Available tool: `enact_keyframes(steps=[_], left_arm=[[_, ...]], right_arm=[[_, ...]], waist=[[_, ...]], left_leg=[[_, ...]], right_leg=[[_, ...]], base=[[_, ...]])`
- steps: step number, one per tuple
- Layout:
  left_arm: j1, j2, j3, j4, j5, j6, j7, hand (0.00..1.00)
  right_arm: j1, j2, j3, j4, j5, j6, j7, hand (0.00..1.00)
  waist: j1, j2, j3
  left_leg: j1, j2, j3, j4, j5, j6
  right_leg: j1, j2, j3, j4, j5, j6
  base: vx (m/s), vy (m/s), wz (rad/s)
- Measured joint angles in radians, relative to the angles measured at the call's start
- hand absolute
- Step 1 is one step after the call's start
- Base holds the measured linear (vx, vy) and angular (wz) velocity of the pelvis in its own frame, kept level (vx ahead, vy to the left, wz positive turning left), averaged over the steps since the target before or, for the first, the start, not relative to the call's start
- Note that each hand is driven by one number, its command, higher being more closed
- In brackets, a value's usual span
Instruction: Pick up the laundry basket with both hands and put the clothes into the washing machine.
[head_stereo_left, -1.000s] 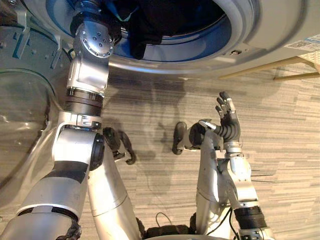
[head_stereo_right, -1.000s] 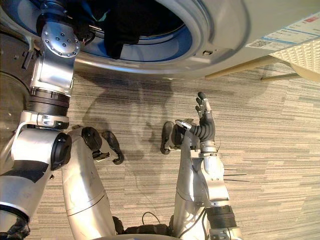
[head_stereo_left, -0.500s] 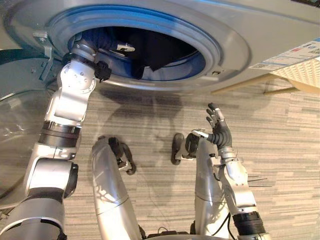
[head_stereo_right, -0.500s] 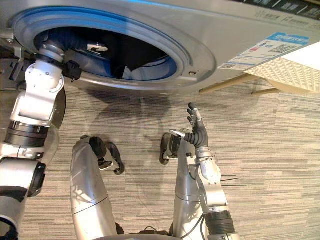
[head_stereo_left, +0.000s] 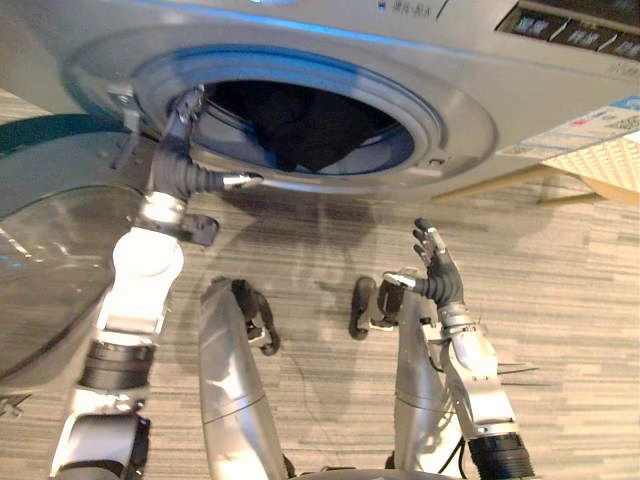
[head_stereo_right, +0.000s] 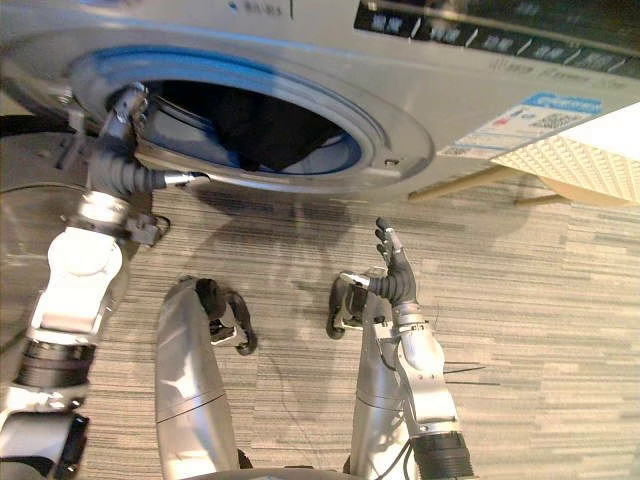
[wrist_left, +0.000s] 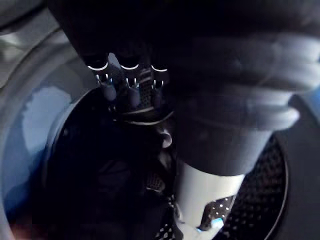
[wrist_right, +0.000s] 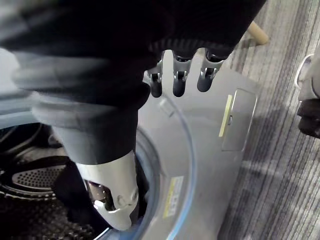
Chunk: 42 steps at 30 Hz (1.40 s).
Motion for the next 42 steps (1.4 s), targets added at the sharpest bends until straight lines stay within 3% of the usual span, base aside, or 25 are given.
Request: enact_keyframes(steps=[1, 6, 12, 17, 21, 26, 31, 36, 42], left_arm=[[0.028, -0.054, -0.01, 0.002, 0.0, 0.0, 0.001, 0.0], [0.029, -0.173, -0.06, 0.051, -0.004, 0.004, 0.002, 0.0], [-0.131, -0.305, -0.064, 0.266, -0.105, 0.017, 0.052, 0.0], [-0.342, -0.322, -0.045, 0.486, -0.241, 0.032, 0.123, 0.0], [-0.534, -0.295, 0.01, 0.681, -0.317, 0.048, 0.152, 0.0], [-0.741, -0.206, 0.046, 0.836, -0.38, 0.085, 0.153, 0.0], [-0.941, -0.12, 0.042, 0.841, -0.42, 0.091, 0.152, 0.0], [-1.004, -0.045, 0.042, 0.84, -0.468, 0.081, 0.161, 0.0], [-1.051, 0.015, 0.039, 0.826, -0.426, 0.066, 0.181, 0.0]], right_arm=[[0.004, 0.001, -0.002, 0.001, 0.0, -0.001, -0.013, 0.0], [0.002, 0.007, -0.011, 0.023, -0.001, 0.0, -0.027, 0.0], [-0.032, 0.016, -0.01, 0.052, -0.001, 0.013, -0.056, 0.0], [-0.076, 0.016, -0.005, 0.118, 0.009, 0.024, -0.077, 0.0], [-0.117, 0.014, 0.006, 0.133, 0.048, 0.023, -0.08, 0.0], [-0.156, 0.013, 0.012, 0.148, 0.09, 0.023, -0.083, 0.0], [-0.187, 0.013, 0.012, 0.141, 0.101, 0.017, -0.096, 0.0], [-0.194, 0.012, 0.011, 0.076, 0.121, 0.011, -0.106, 0.0], [-0.197, 0.0, 0.01, 0.064, 0.121, -0.003, -0.122, 0.0]], waist=[[-0.001, 0.002, -0.014], [0.002, 0.001, -0.016], [-0.004, 0.001, -0.016], [-0.009, 0.001, -0.016], [-0.016, 0.0, -0.015], [-0.052, -0.013, -0.002], [-0.068, -0.041, 0.087], [-0.069, -0.044, 0.116], [-0.073, -0.045, 0.125]], left_leg=[[0.005, -0.004, 0.002, -0.018, 0.007, -0.003], [0.042, -0.014, 0.004, -0.058, 0.024, -0.017], [0.046, -0.012, 0.001, -0.066, 0.028, -0.02], [0.047, 0.004, 0.002, -0.065, 0.028, -0.02], [0.041, 0.023, 0.015, -0.069, 0.028, -0.02], [0.002, 0.04, 0.025, -0.069, 0.031, -0.02], [-0.05, 0.05, 0.02, -0.043, 0.03, -0.017], [-0.088, 0.053, 0.02, -0.022, 0.029, -0.015], [-0.119, 0.052, 0.014, -0.021, 0.029, -0.015]], right_leg=[[0.005, -0.001, -0.001, -0.014, 0.0, 0.0], [0.041, -0.002, -0.007, -0.043, 0.003, -0.004], [0.047, 0.005, -0.012, -0.053, 0.005, -0.007], [0.046, 0.017, -0.013, -0.059, 0.01, -0.012], [0.027, 0.041, -0.005, -0.075, 0.031, -0.011], [-0.019, 0.063, 0.007, -0.095, 0.062, -0.003], [-0.066, 0.069, 0.009, -0.089, 0.079, 0.0], [-0.108, 0.068, 0.013, -0.072, 0.083, 0.001], [-0.134, 0.066, 0.009, -0.071, 0.084, -0.002]], base=[[0.02, -0.06, 0.07], [0.03, -0.072, 0.06], [0.01, -0.057, -0.02], [0.01, -0.056, -0.07], [0.01, -0.057, -0.21], [0.0, -0.033, -0.2], [0.0, -0.023, -0.12], [0.01, -0.023, -0.05], [0.0, -0.016, 0.0]])
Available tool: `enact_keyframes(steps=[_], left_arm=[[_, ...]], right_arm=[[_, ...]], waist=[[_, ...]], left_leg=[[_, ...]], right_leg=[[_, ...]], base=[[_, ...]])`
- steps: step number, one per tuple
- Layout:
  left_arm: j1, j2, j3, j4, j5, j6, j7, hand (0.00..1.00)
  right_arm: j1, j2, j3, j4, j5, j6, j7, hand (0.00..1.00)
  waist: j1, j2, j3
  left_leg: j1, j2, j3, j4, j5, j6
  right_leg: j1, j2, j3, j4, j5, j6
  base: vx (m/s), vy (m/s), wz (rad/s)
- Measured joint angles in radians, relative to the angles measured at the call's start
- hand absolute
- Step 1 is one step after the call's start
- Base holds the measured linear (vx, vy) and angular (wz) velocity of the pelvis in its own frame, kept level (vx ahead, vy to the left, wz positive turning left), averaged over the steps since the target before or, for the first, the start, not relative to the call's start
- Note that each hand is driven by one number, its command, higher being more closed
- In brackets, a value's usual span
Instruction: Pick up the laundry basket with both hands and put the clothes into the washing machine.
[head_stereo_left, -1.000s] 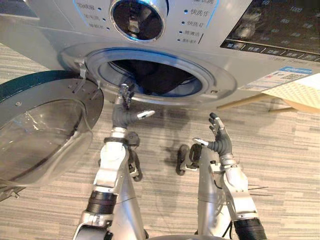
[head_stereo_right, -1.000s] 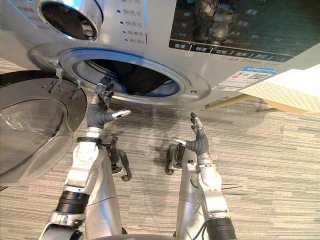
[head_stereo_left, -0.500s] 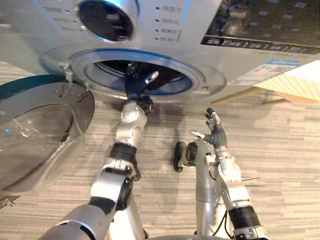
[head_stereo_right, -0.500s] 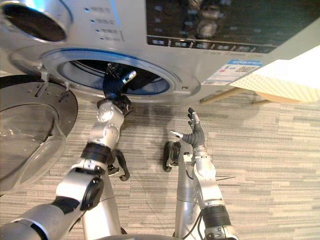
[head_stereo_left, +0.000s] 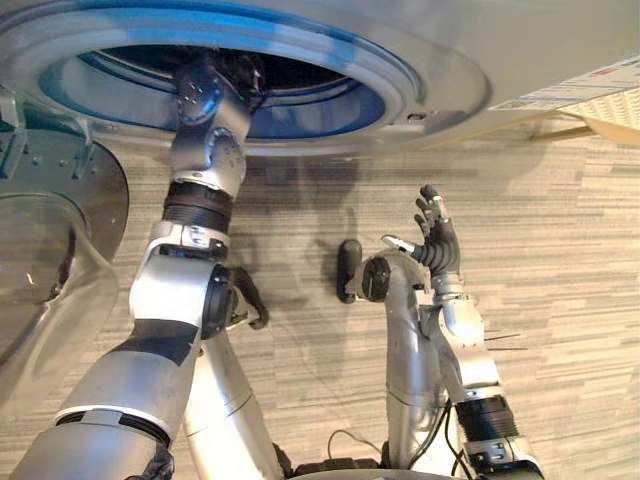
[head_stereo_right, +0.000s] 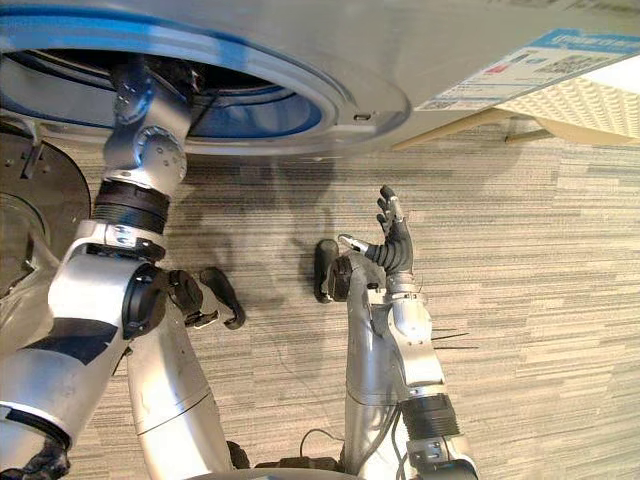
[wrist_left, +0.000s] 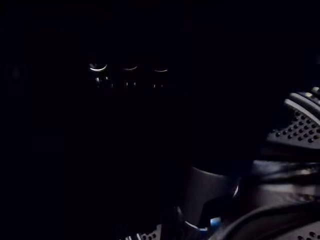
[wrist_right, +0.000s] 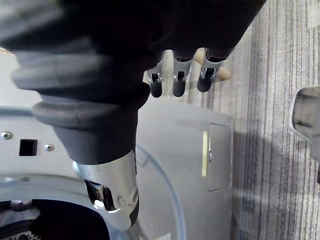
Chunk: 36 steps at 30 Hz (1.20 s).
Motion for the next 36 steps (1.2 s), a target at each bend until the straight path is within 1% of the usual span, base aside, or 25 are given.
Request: enact_keyframes(steps=[5, 8, 11, 13, 14, 15, 16, 17, 18, 19, 20, 21, 23, 24, 25, 26, 27, 28, 29, 30, 31, 32, 34, 35, 36], left_arm=[[0.004, 0.002, 0.001, -0.001, 0.116, -0.003, 0.013, 0.0], [0.066, -0.018, 0.003, -0.083, 0.198, -0.005, 0.015, 0.0], [0.217, -0.049, -0.011, -0.233, 0.291, -0.004, 0.026, 0.0], [0.395, -0.094, -0.02, -0.41, 0.432, -0.002, 0.059, 0.0], [0.441, -0.107, -0.025, -0.45, 0.463, -0.002, 0.061, 0.0], [0.532, -0.131, -0.037, -0.514, 0.515, -0.001, 0.063, 0.0], [0.572, -0.141, -0.037, -0.538, 0.546, 0.001, 0.061, 0.0], [0.649, -0.162, -0.044, -0.58, 0.59, 0.004, 0.058, 0.0], [0.744, -0.192, -0.052, -0.621, 0.617, 0.005, 0.056, 0.0], [0.778, -0.204, -0.053, -0.635, 0.624, 0.005, 0.055, 0.0], [0.851, -0.228, -0.055, -0.666, 0.631, 0.004, 0.05, 0.0], [0.884, -0.236, -0.055, -0.68, 0.632, 0.004, 0.047, 0.0], [0.984, -0.258, -0.063, -0.692, 0.628, -0.005, 0.025, 0.0], [1.038, -0.261, -0.082, -0.692, 0.622, -0.012, 0.011, 0.0], [1.073, -0.263, -0.091, -0.691, 0.616, -0.02, 0.004, 0.0], [1.134, -0.269, -0.105, -0.685, 0.585, -0.04, -0.016, 0.0], [1.179, -0.271, -0.114, -0.681, 0.566, -0.05, -0.029, 0.0], [1.232, -0.271, -0.119, -0.652, 0.533, -0.074, -0.052, 0.0], [1.252, -0.27, -0.119, -0.627, 0.521, -0.083, -0.06, 0.0], [1.275, -0.271, -0.117, -0.572, 0.499, -0.085, -0.079, 0.0], [1.292, -0.271, -0.113, -0.511, 0.476, -0.087, -0.092, 0.0], [1.297, -0.271, -0.113, -0.472, 0.466, -0.087, -0.099, 0.0], [1.313, -0.274, -0.103, -0.322, 0.444, -0.082, -0.124, 0.0], [1.318, -0.279, -0.095, -0.288, 0.443, -0.082, -0.13, 0.0], [1.332, -0.292, -0.079, -0.22, 0.445, -0.08, -0.142, 0.0]], right_arm=[[0.0, 0.0, -0.004, -0.002, -0.002, -0.001, 0.0, 0.0], [-0.001, 0.001, -0.017, -0.008, -0.003, -0.005, 0.0, 0.0], [0.0, 0.004, -0.038, -0.009, -0.003, -0.013, -0.001, 0.0], [0.006, 0.006, -0.049, -0.016, -0.004, -0.029, -0.001, 0.0], [0.012, 0.006, -0.053, -0.022, -0.005, -0.031, -0.001, 0.0], [0.02, 0.006, -0.06, -0.03, -0.005, -0.035, -0.001, 0.0], [0.023, 0.007, -0.063, -0.033, -0.006, -0.035, -0.001, 0.0], [0.029, 0.009, -0.07, -0.036, -0.009, -0.036, -0.001, 0.0], [0.04, 0.017, -0.078, -0.037, -0.028, -0.036, -0.001, 0.0], [0.047, 0.016, -0.078, -0.036, -0.037, -0.036, 0.0, 0.0], [0.06, 0.017, -0.077, -0.035, -0.044, -0.035, 0.001, 0.0], [0.066, 0.017, -0.077, -0.035, -0.045, -0.035, 0.001, 0.0], [0.089, 0.016, -0.078, -0.021, -0.047, -0.034, 0.002, 0.0], [0.1, 0.015, -0.078, 0.005, -0.047, -0.034, 0.002, 0.0], [0.105, 0.014, -0.078, 0.03, -0.048, -0.034, 0.002, 0.0], [0.114, 0.014, -0.078, 0.086, -0.046, -0.032, 0.003, 0.0], [0.12, 0.014, -0.078, 0.13, -0.046, -0.029, 0.003, 0.0], [0.13, 0.015, -0.078, 0.188, -0.046, -0.024, 0.003, 0.0], [0.136, 0.015, -0.078, 0.217, -0.045, -0.022, 0.003, 0.0], [0.147, 0.013, -0.078, 0.264, -0.045, -0.017, 0.003, 0.0], [0.154, 0.013, -0.078, 0.311, -0.045, -0.017, 0.003, 0.0], [0.156, 0.013, -0.078, 0.342, -0.045, -0.016, 0.003, 0.0], [0.167, 0.015, -0.078, 0.465, -0.045, 0.009, 0.004, 0.0], [0.171, 0.016, -0.078, 0.492, -0.045, 0.015, 0.005, 0.0], [0.186, 0.018, -0.076, 0.536, -0.045, 0.025, 0.006, 0.0]], waist=[[0.0, 0.0, 0.0], [0.0, 0.0, 0.0], [0.003, 0.0, 0.0], [0.01, 0.0, -0.001], [0.012, 0.001, -0.001], [0.016, 0.001, -0.001], [0.015, 0.001, -0.001], [0.021, 0.0, -0.002], [0.029, 0.0, -0.002], [0.034, 0.001, -0.002], [0.044, 0.001, -0.003], [0.046, 0.001, -0.003], [0.057, 0.002, -0.003], [0.069, 0.003, -0.006], [0.069, 0.005, -0.016], [0.069, 0.006, -0.038], [0.071, 0.006, -0.043], [0.076, 0.009, -0.063], [0.078, 0.01, -0.077], [0.079, 0.011, -0.089], [0.082, 0.013, -0.093], [0.086, 0.015, -0.102], [0.093, 0.02, -0.122], [0.094, 0.022, -0.133], [0.094, 0.024, -0.17]], left_leg=[[-0.011, -0.009, -0.009, 0.001, 0.0, 0.0], [-0.008, -0.015, -0.015, 0.005, 0.0, 0.0], [0.021, -0.02, -0.019, 0.004, 0.0, 0.0], [0.053, -0.033, -0.021, -0.004, 0.0, 0.001], [0.061, -0.033, -0.02, -0.006, 0.002, 0.004], [0.075, -0.039, -0.019, -0.019, 0.006, 0.009], [0.082, -0.046, -0.018, -0.029, 0.01, 0.01], [0.095, -0.054, -0.018, -0.047, 0.023, 0.013], [0.119, -0.064, -0.018, -0.068, 0.032, 0.007], [0.131, -0.07, -0.018, -0.076, 0.035, 0.004], [0.156, -0.072, -0.018, -0.093, 0.039, 0.0], [0.17, -0.076, -0.019, -0.103, 0.043, 0.0], [0.233, -0.087, -0.018, -0.152, 0.061, -0.002], [0.281, -0.092, -0.014, -0.185, 0.069, -0.006], [0.303, -0.099, -0.013, -0.206, 0.075, -0.006], [0.352, -0.111, -0.005, -0.252, 0.088, -0.009], [0.404, -0.12, 0.0, -0.291, 0.1, -0.012], [0.466, -0.122, 0.009, -0.344, 0.113, -0.016], [0.494, -0.125, 0.012, -0.374, 0.121, -0.019], [0.562, -0.138, 0.019, -0.439, 0.141, -0.023], [0.634, -0.141, 0.034, -0.503, 0.163, -0.021], [0.668, -0.145, 0.037, -0.537, 0.174, -0.024], [0.822, -0.157, 0.067, -0.69, 0.225, -0.023], [0.858, -0.16, 0.074, -0.728, 0.237, -0.023], [0.92, -0.171, 0.09, -0.807, 0.264, -0.021]], right_leg=[[-0.004, -0.012, -0.01, 0.007, 0.0, 0.0], [0.004, -0.023, -0.018, 0.013, 0.0, 0.0], [0.037, -0.032, -0.024, 0.016, -0.002, 0.0], [0.072, -0.039, -0.022, 0.013, -0.017, 0.007], [0.081, -0.04, -0.023, 0.012, -0.019, 0.006], [0.098, -0.048, -0.026, 0.005, -0.021, 0.004], [0.107, -0.055, -0.027, 0.0, -0.021, 0.004], [0.123, -0.057, -0.029, -0.013, -0.021, 0.004], [0.15, -0.063, -0.033, -0.027, -0.021, 0.004], [0.16, -0.066, -0.033, -0.032, -0.021, 0.004], [0.188, -0.068, -0.039, -0.046, -0.021, 0.004], [0.203, -0.069, -0.042, -0.055, -0.021, 0.004], [0.274, -0.074, -0.053, -0.097, -0.021, 0.003], [0.323, -0.074, -0.057, -0.125, -0.02, 0.002], [0.346, -0.078, -0.06, -0.141, -0.02, 0.002], [0.397, -0.088, -0.067, -0.178, -0.019, 0.002], [0.446, -0.091, -0.07, -0.211, -0.016, 0.0], [0.51, -0.09, -0.08, -0.26, -0.007, -0.001], [0.539, -0.089, -0.083, -0.287, -0.002, -0.002], [0.605, -0.088, -0.088, -0.344, 0.01, 0.004], [0.676, -0.088, -0.097, -0.405, 0.028, 0.003], [0.71, -0.086, -0.101, -0.439, 0.038, 0.006], [0.86, -0.074, -0.11, -0.586, 0.086, 0.015], [0.895, -0.069, -0.111, -0.625, 0.098, 0.018], [0.951, -0.066, -0.112, -0.7, 0.125, 0.023]], base=[[0.02, -0.018, 0.04], [0.02, -0.032, 0.08], [0.0, -0.039, 0.12], [-0.01, -0.048, 0.19], [-0.02, -0.058, 0.21], [-0.01, -0.051, 0.22], [-0.01, -0.071, 0.33], [0.0, -0.093, 0.33], [0.01, -0.092, 0.28], [0.01, -0.092, 0.19], [0.01, -0.062, 0.12], [0.02, -0.067, 0.17], [0.03, -0.085, 0.26], [0.03, -0.097, 0.26], [0.06, -0.107, 0.31], [0.06, -0.087, 0.34], [0.08, -0.102, 0.34], [0.06, -0.067, 0.21], [0.1, -0.088, 0.2], [0.11, -0.077, 0.21], [0.11, -0.067, 0.21], [0.1, -0.026, 0.16], [0.11, 0.011, 0.09], [0.12, 0.04, 0.02], [0.13, 0.052, 0.07]])
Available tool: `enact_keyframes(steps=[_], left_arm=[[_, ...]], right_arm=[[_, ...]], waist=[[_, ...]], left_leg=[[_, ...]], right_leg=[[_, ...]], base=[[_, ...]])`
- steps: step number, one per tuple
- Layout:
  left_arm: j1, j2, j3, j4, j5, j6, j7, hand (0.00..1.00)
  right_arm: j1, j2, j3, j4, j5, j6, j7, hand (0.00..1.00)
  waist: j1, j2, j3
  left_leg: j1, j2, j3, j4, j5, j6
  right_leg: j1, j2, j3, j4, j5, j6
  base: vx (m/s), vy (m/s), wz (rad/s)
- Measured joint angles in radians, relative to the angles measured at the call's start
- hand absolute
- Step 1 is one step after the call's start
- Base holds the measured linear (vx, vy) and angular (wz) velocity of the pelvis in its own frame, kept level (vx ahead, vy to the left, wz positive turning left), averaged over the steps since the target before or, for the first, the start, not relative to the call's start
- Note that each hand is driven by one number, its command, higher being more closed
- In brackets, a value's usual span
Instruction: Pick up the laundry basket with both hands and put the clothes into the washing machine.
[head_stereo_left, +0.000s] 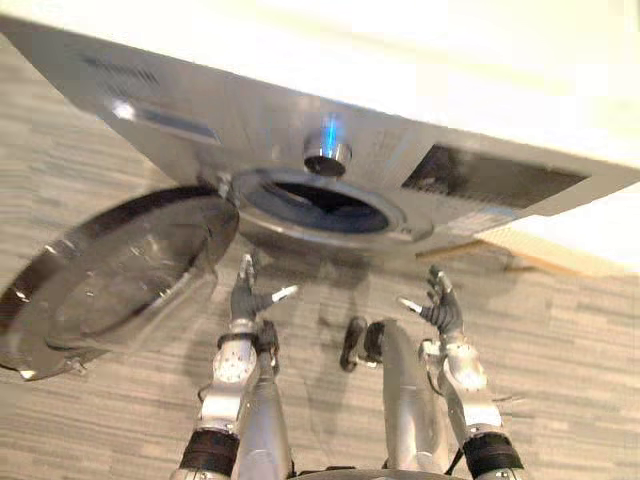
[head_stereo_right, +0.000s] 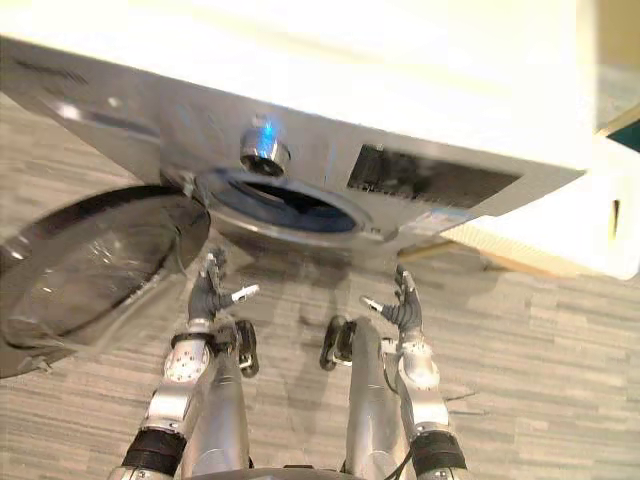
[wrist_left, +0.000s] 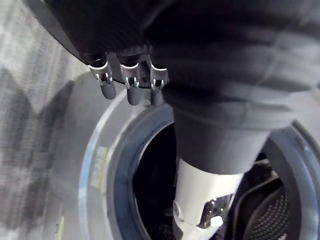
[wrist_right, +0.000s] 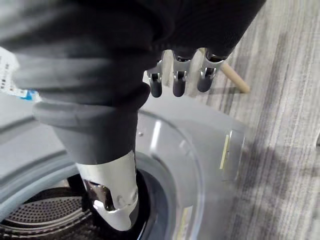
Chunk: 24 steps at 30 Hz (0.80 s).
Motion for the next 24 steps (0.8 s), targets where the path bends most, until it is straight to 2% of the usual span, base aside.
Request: enact_keyframes(steps=[4, 5, 6, 8, 12, 15, 17, 19, 20, 21, 22, 23, 24], left_arm=[[0.024, -0.012, 0.012, 0.18, 0.052, 0.012, -0.019, 0.0], [0.037, -0.019, 0.036, 0.233, 0.08, 0.018, -0.023, 0.0], [0.043, -0.017, 0.043, 0.255, 0.095, 0.018, -0.022, 0.0], [0.049, -0.005, 0.047, 0.3, 0.115, 0.018, -0.022, 0.0], [0.053, 0.011, 0.067, 0.344, 0.145, 0.02, -0.023, 0.0], [0.047, 0.027, 0.073, 0.366, 0.149, 0.018, -0.022, 0.0], [0.024, 0.039, 0.073, 0.381, 0.158, 0.018, -0.018, 0.0], [-0.021, 0.039, 0.071, 0.386, 0.175, 0.019, -0.018, 0.0], [-0.026, 0.034, 0.077, 0.375, 0.175, 0.016, -0.016, 0.0], [-0.033, 0.032, 0.078, 0.373, 0.175, 0.015, -0.015, 0.0], [-0.042, 0.027, 0.074, 0.364, 0.175, 0.017, -0.014, 0.0], [-0.035, 0.024, 0.078, 0.353, 0.175, 0.016, -0.01, 0.0], [-0.019, 0.022, 0.087, 0.347, 0.175, 0.018, 0.001, 0.0]], right_arm=[[0.049, -0.003, -0.003, 0.1, -0.01, 0.016, 0.012, 0.0], [0.059, -0.008, -0.004, 0.156, -0.03, 0.018, 0.02, 0.0], [0.058, -0.011, -0.004, 0.19, -0.036, 0.018, 0.022, 0.0], [0.048, -0.024, -0.004, 0.257, -0.037, 0.019, 0.024, 0.0], [0.045, -0.04, -0.026, 0.306, -0.037, 0.021, 0.033, 0.0], [0.006, -0.053, -0.034, 0.344, -0.037, 0.022, 0.035, 0.0], [-0.024, -0.05, -0.033, 0.344, -0.037, 0.021, 0.033, 0.0], [-0.046, -0.049, -0.032, 0.337, -0.036, 0.019, 0.026, 0.0], [-0.051, -0.047, -0.032, 0.335, -0.034, 0.02, 0.021, 0.0], [-0.053, -0.043, -0.032, 0.33, -0.034, 0.019, 0.019, 0.0], [-0.022, -0.034, -0.033, 0.325, -0.03, 0.019, 0.017, 0.0], [0.0, -0.02, -0.032, 0.325, -0.028, 0.02, 0.018, 0.0], [0.001, -0.008, -0.027, 0.324, -0.027, 0.02, 0.019, 0.0]], waist=[[-0.003, 0.03, -0.106], [-0.009, 0.04, -0.153], [-0.011, 0.047, -0.175], [-0.027, 0.07, -0.2], [-0.029, 0.077, -0.206], [-0.028, 0.075, -0.208], [-0.029, 0.065, -0.194], [-0.024, 0.058, -0.188], [-0.023, 0.071, -0.171], [-0.031, 0.072, -0.158], [-0.032, 0.059, -0.151], [-0.022, 0.046, -0.143], [-0.015, 0.037, -0.144]], left_leg=[[0.197, -0.038, 0.034, -0.268, 0.098, 0.003], [0.276, -0.065, 0.05, -0.396, 0.149, 0.005], [0.317, -0.078, 0.054, -0.46, 0.176, 0.007], [0.392, -0.103, 0.056, -0.568, 0.221, 0.011], [0.491, -0.122, 0.069, -0.636, 0.233, 0.012], [0.511, -0.127, 0.102, -0.662, 0.244, 0.022], [0.474, -0.133, 0.112, -0.658, 0.258, 0.029], [0.384, -0.135, 0.107, -0.605, 0.283, 0.062], [0.378, -0.109, 0.1, -0.613, 0.296, 0.08], [0.383, -0.115, 0.088, -0.611, 0.296, 0.08], [0.378, -0.134, 0.052, -0.592, 0.296, 0.08], [0.36, -0.147, 0.033, -0.557, 0.296, 0.08], [0.342, -0.15, 0.026, -0.53, 0.296, 0.08]], right_leg=[[0.199, 0.015, -0.018, -0.273, 0.1, 0.026], [0.271, 0.016, -0.021, -0.387, 0.145, 0.039], [0.305, 0.018, -0.021, -0.446, 0.17, 0.043], [0.385, 0.026, -0.024, -0.56, 0.224, 0.052], [0.491, 0.034, -0.016, -0.657, 0.262, 0.065], [0.488, 0.045, 0.018, -0.68, 0.297, 0.068], [0.444, 0.043, 0.041, -0.678, 0.319, 0.064], [0.349, 0.032, 0.069, -0.622, 0.36, 0.075], [0.345, 0.031, 0.113, -0.558, 0.334, 0.094], [0.326, 0.021, 0.133, -0.422, 0.254, 0.079], [0.321, -0.007, 0.164, -0.179, 0.148, 0.091], [0.357, -0.024, 0.192, -0.058, 0.099, 0.106], [0.396, -0.026, 0.209, -0.038, 0.079, 0.118]], base=[[0.15, 0.057, 0.08], [0.18, 0.072, 0.09], [0.19, 0.069, 0.08], [0.19, 0.079, 0.02], [0.1, 0.068, -0.07], [0.0, 0.057, -0.31], [-0.11, 0.043, -0.29], [-0.17, 0.049, -0.07], [-0.15, 0.065, 0.11], [-0.14, 0.061, 0.64], [-0.13, 0.007, 1.07], [-0.15, -0.041, 1.13], [-0.16, -0.085, 0.7]])
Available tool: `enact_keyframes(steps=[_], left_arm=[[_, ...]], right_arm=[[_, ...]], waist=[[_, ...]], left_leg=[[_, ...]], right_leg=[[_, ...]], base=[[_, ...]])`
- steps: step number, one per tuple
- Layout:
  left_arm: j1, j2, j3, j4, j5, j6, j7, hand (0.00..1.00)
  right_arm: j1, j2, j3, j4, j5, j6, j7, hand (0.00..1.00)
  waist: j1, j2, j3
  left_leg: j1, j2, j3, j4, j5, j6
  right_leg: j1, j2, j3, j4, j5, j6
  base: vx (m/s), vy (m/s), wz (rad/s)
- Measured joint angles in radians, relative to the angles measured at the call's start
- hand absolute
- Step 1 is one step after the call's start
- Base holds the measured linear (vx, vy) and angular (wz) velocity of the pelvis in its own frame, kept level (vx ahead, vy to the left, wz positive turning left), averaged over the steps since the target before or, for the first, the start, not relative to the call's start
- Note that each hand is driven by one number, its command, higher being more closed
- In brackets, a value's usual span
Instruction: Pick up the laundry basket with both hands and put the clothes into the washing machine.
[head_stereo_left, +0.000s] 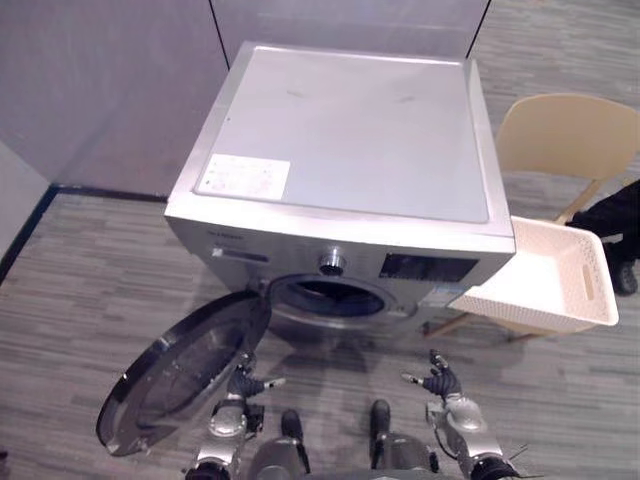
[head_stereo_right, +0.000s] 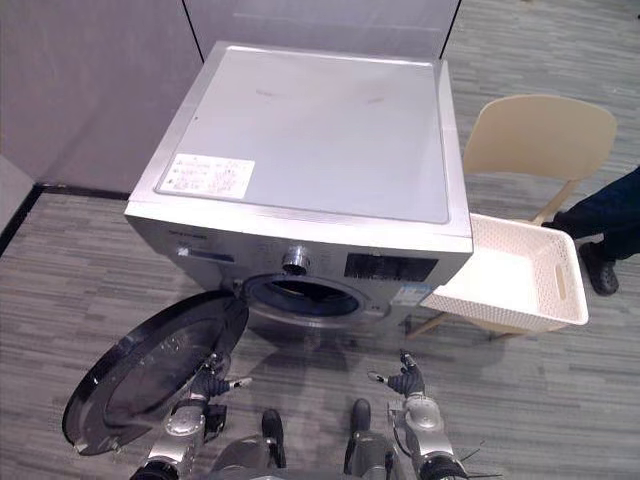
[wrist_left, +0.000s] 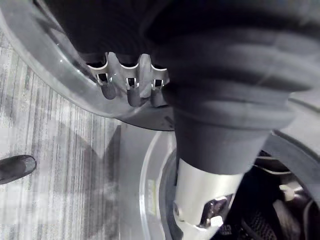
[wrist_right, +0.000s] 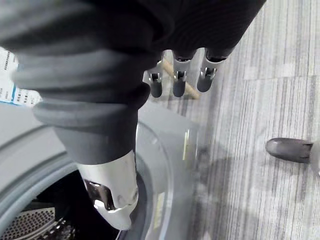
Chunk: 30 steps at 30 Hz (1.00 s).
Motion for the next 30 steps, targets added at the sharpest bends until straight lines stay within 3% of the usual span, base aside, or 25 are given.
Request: enact_keyframes(steps=[1, 2, 3, 4, 5, 6, 8, 11, 13, 15, 16, 19, 25, 28, 30], left_arm=[[0.013, 0.0, 0.004, -0.006, 0.0, 0.0, 0.006, 0.0], [0.028, -0.006, 0.007, -0.02, 0.0, 0.0, 0.013, 0.0], [0.043, -0.025, 0.007, -0.035, -0.001, 0.001, 0.024, 0.0], [0.05, -0.037, 0.006, -0.038, 0.0, 0.001, 0.025, 0.0], [0.048, -0.062, -0.004, -0.033, -0.001, 0.006, 0.024, 0.0], [0.059, -0.078, -0.029, -0.037, -0.002, 0.007, 0.022, 0.0], [0.067, -0.092, -0.068, -0.05, -0.002, 0.007, 0.021, 0.0], [0.072, -0.096, -0.098, -0.17, -0.001, 0.006, 0.021, 0.0], [0.058, -0.08, -0.131, -0.258, -0.001, -0.002, 0.023, 0.0], [0.031, -0.064, -0.151, -0.282, -0.001, -0.001, 0.023, 0.0], [0.01, -0.04, -0.17, -0.303, 0.0, -0.001, 0.026, 0.0], [-0.042, 0.008, -0.178, -0.414, 0.011, -0.002, 0.05, 0.0], [-0.189, 0.137, -0.088, -0.492, 0.049, -0.002, 0.104, 0.0], [-0.314, 0.272, -0.005, -0.442, 0.068, -0.002, 0.161, 0.0], [-0.444, 0.419, 0.051, -0.29, 0.086, 0.001, 0.214, 0.0]], right_arm=[[-0.003, 0.005, 0.006, -0.002, 0.0, 0.0, -0.001, 0.0], [-0.013, 0.008, 0.009, -0.006, 0.0, -0.001, 0.0, 0.0], [-0.036, 0.002, 0.003, -0.022, 0.001, -0.002, -0.006, 0.0], [-0.045, 0.0, 0.002, -0.035, 0.001, -0.004, -0.009, 0.0], [-0.068, -0.014, 0.002, -0.044, 0.001, -0.007, -0.019, 0.0], [-0.061, -0.015, 0.002, -0.04, 0.001, 0.001, -0.026, 0.0], [-0.024, -0.007, -0.017, -0.04, 0.003, 0.001, -0.026, 0.0], [-0.008, -0.007, -0.055, -0.033, 0.012, 0.001, -0.044, 0.0], [0.006, -0.026, -0.056, -0.03, 0.012, 0.002, -0.043, 0.0], [0.016, -0.041, -0.058, -0.029, 0.012, 0.002, -0.042, 0.0], [0.028, -0.035, -0.062, -0.029, 0.013, 0.001, -0.042, 0.0], [0.048, -0.034, -0.064, -0.029, 0.03, 0.0, -0.041, 0.0], [0.047, -0.038, -0.064, -0.033, 0.03, -0.001, -0.037, 0.0], [0.044, -0.047, -0.064, -0.036, 0.029, -0.002, -0.019, 0.0], [0.038, -0.056, -0.063, -0.047, 0.029, -0.004, -0.013, 0.0]], waist=[[0.008, -0.001, 0.0], [0.031, -0.019, -0.007], [0.049, -0.004, -0.005], [0.054, 0.006, -0.008], [0.044, 0.06, 0.012], [0.037, 0.066, 0.014], [0.023, 0.049, 0.019], [0.002, 0.022, 0.025], [-0.012, 0.035, 0.018], [-0.014, 0.047, 0.009], [-0.02, 0.039, -0.001], [-0.039, 0.039, -0.019], [-0.065, 0.04, -0.041], [-0.065, 0.038, -0.042], [-0.065, 0.027, -0.036]], left_leg=[[-0.015, 0.0, 0.001, 0.015, 0.0, 0.0], [-0.057, 0.002, 0.001, 0.045, 0.006, -0.008], [-0.112, 0.017, -0.001, 0.056, 0.025, -0.029], [-0.14, 0.029, -0.004, 0.051, 0.035, -0.041], [-0.173, 0.055, -0.033, 0.024, 0.066, -0.06], [-0.157, 0.067, -0.035, -0.047, 0.073, -0.072], [-0.135, 0.066, -0.033, -0.094, 0.067, -0.088], [-0.127, 0.039, -0.042, 0.101, 0.061, -0.082], [-0.043, 0.027, -0.091, 0.09, -0.03, -0.086], [0.037, 0.017, -0.115, -0.067, -0.029, -0.086], [0.057, -0.005, -0.122, -0.14, 0.017, -0.077], [0.078, -0.035, -0.137, -0.245, 0.07, -0.067], [0.113, -0.074, -0.128, -0.315, 0.108, -0.044], [0.113, -0.077, -0.107, -0.323, 0.12, -0.027], [0.109, -0.077, -0.09, -0.323, 0.12, -0.027]], right_leg=[[0.027, 0.001, 0.003, -0.017, -0.007, 0.01], [0.065, 0.005, 0.005, -0.11, -0.069, 0.03], [0.08, 0.02, -0.019, -0.227, -0.122, 0.008], [0.083, 0.032, -0.029, -0.289, -0.138, -0.016], [0.084, 0.075, -0.059, -0.343, -0.118, -0.038], [0.074, 0.093, -0.09, -0.344, -0.098, -0.056], [0.08, 0.08, -0.134, -0.371, -0.066, -0.086], [0.058, 0.044, -0.174, -0.381, -0.028, -0.094], [0.038, 0.037, -0.184, -0.412, 0.01, -0.08], [0.04, 0.04, -0.186, -0.452, 0.043, -0.061], [0.047, 0.029, -0.19, -0.489, 0.072, -0.049], [0.081, 0.018, -0.212, -0.605, 0.143, -0.027], [0.12, -0.001, -0.205, -0.691, 0.193, -0.001], [0.121, -0.001, -0.195, -0.722, 0.218, 0.005], [0.112, 0.006, -0.174, -0.729, 0.222, 0.002]], base=[[-0.22, -0.118, 0.3], [-0.33, -0.165, 0.05], [-0.36, -0.178, -0.08], [-0.5, -0.215, -0.01], [-0.52, -0.216, 0.27], [-0.49, -0.19, 0.47], [-0.3, -0.116, 0.69], [-0.24, -0.073, 0.54], [-0.23, 0.073, 0.26], [-0.14, 0.146, 0.08], [-0.11, 0.147, 0.15], [-0.05, 0.155, 0.23], [0.01, 0.1, -0.02], [0.07, 0.028, -0.17], [0.07, 0.0, -0.21]])
